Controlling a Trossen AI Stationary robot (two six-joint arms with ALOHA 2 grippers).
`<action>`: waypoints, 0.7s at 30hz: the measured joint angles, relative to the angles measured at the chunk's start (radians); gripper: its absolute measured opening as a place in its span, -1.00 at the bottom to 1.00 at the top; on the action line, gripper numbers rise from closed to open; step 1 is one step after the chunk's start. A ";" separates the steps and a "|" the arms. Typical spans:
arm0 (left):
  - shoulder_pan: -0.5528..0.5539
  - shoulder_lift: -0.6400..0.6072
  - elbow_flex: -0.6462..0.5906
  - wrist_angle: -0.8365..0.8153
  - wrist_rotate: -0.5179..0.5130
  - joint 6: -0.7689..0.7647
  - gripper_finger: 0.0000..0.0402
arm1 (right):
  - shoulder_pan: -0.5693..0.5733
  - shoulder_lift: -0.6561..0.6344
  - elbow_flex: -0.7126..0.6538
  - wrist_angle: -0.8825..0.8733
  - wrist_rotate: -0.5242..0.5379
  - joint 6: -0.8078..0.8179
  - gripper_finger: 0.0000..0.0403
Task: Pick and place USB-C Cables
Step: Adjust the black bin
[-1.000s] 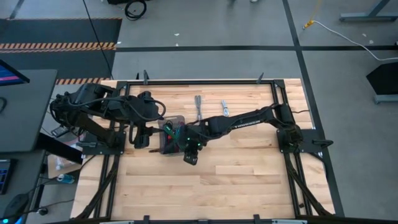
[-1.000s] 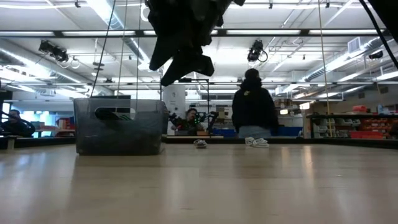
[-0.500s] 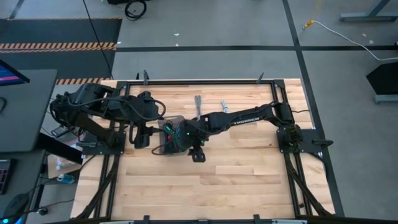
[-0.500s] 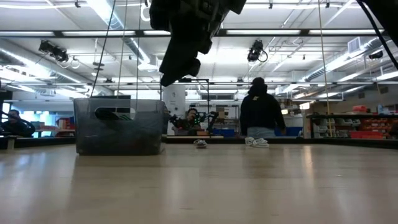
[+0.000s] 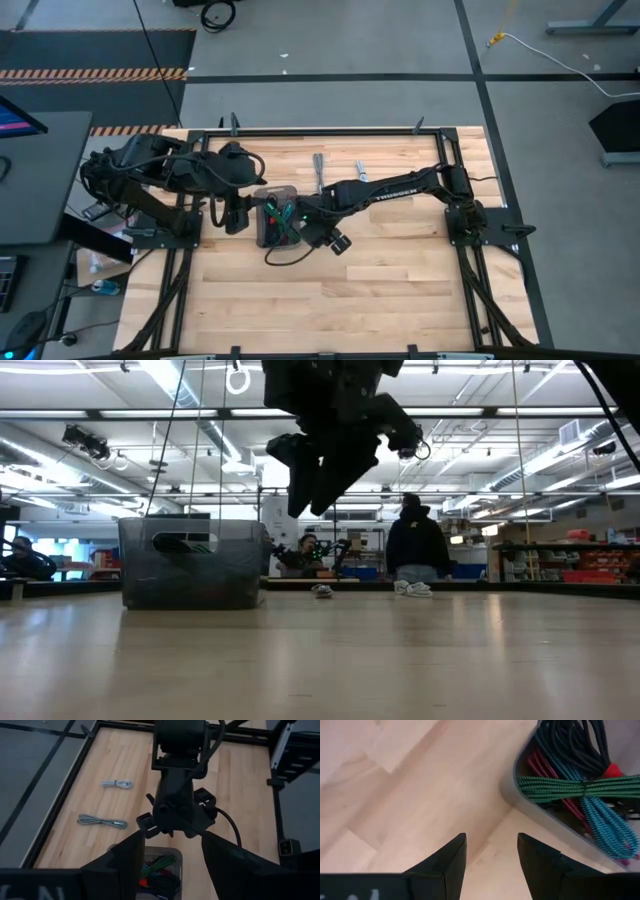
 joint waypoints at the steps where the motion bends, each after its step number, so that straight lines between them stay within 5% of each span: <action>1: 0.000 0.000 0.000 0.000 -0.004 -0.009 0.01 | 0.000 0.000 0.000 0.000 0.004 -0.015 -0.11; 11: 0.000 0.000 0.000 0.000 -0.010 -0.056 0.01 | 0.005 0.012 0.000 0.066 0.100 -0.137 -0.19; 21: 0.001 0.000 0.000 -0.002 -0.013 -0.040 0.01 | 0.006 0.011 0.026 0.099 0.048 -0.049 -0.19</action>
